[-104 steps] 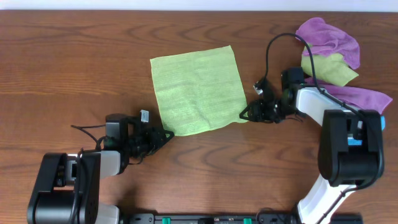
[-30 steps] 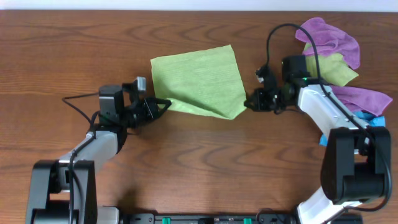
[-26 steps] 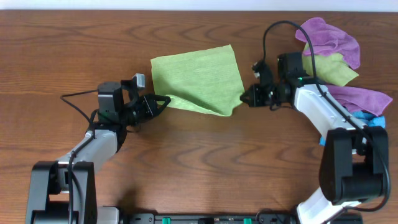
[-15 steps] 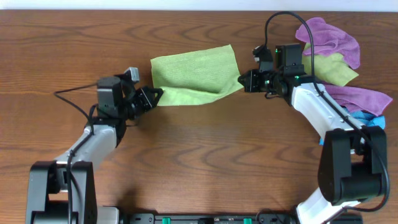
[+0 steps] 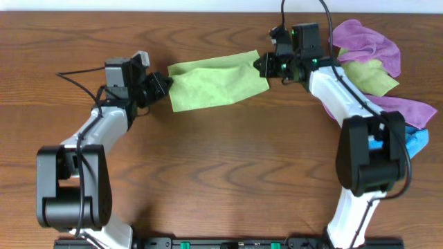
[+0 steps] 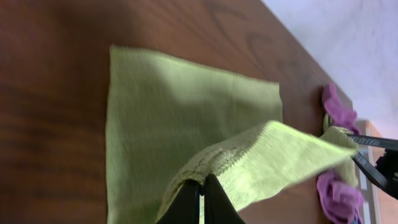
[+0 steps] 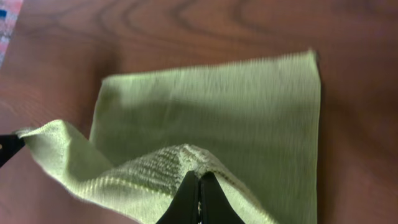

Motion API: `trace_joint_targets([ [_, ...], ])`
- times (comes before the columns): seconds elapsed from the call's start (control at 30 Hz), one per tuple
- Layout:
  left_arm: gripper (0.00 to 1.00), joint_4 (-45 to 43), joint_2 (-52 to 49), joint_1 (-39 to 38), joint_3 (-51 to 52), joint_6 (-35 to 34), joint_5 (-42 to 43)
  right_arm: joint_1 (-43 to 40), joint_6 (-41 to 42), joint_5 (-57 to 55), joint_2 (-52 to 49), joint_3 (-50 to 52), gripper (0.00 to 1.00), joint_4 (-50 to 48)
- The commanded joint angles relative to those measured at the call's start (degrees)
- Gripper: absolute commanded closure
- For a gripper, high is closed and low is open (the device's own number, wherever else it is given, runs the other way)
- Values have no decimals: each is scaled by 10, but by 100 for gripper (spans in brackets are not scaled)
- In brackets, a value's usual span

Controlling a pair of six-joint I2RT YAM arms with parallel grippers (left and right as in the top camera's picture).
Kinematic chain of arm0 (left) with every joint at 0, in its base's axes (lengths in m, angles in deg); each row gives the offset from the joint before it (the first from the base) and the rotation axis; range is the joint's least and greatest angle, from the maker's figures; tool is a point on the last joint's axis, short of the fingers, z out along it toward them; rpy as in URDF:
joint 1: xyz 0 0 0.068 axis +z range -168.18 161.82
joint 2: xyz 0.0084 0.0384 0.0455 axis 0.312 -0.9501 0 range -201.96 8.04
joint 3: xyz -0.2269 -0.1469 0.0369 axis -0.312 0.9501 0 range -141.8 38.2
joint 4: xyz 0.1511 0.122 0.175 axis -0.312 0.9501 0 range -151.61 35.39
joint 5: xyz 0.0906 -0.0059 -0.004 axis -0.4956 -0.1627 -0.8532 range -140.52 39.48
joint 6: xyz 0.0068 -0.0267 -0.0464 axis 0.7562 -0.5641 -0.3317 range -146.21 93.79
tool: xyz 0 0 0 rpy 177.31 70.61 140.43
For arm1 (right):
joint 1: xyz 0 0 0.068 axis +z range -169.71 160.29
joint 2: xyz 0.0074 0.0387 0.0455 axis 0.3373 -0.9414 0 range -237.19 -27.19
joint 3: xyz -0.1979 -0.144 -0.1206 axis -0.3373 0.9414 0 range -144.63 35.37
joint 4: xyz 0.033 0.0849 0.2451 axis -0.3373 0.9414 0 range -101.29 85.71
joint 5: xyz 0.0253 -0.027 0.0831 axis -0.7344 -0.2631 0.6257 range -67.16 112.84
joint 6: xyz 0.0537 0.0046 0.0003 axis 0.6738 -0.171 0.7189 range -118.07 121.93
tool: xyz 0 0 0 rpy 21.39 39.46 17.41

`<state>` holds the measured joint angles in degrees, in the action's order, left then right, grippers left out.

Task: Fold the cloth
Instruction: 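Lift both bottom corners and fold them up onto the top edge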

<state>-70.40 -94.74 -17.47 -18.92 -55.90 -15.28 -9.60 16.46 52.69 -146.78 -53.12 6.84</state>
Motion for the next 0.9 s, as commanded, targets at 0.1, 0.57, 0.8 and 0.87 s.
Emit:
trace_joint_targets([
  [0.1, 94, 0, -86, 15, -107, 15, -3, 4, 5, -14, -76, -111, 99, 25],
  [0.57, 94, 120, -204, 14, -288, 58, 52, 0, 26, -39, -142, -202, 98, 66],
  [0.8, 95, 231, -203, 12, -288, 105, 63, -4, 15, -39, -141, -202, 99, 135],
  [0.87, 95, 245, -203, 11, -288, 106, 67, -7, 15, -39, -141, -205, 98, 158],
])
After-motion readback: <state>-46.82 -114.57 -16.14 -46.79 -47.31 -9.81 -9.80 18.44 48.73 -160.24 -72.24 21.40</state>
